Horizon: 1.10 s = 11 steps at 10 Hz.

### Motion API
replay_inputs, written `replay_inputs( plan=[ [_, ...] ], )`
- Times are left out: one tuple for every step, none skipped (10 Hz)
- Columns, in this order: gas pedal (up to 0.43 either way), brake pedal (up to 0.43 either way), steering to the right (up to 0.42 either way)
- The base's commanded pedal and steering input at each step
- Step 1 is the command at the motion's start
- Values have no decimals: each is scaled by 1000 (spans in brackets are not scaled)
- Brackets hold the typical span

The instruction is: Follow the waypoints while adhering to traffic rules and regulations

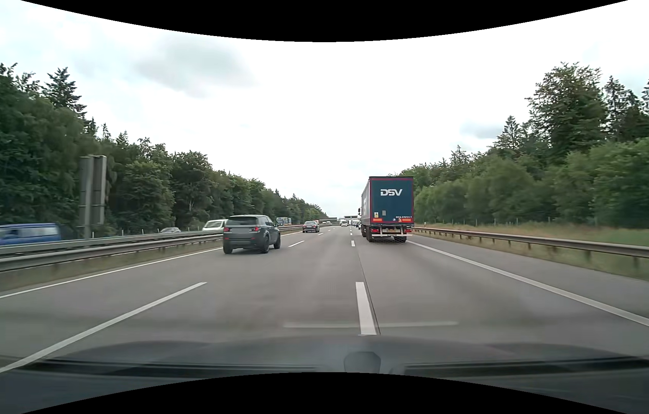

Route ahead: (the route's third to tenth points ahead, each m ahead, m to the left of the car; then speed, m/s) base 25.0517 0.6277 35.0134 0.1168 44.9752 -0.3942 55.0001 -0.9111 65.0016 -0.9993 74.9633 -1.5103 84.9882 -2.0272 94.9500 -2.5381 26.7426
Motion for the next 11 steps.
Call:
replay_inputs(
  plan=[
    [500, 0, 0],
    [500, 0, 2],
    [500, 0, 4],
    [500, 0, 4],
    [500, 0, 4],
    [500, 0, 4],
    [500, 0, 4],
    [500, 0, 3],
    [500, 0, 3],
    [500, 0, 3],
    [500, 0, 2]
  ],
)
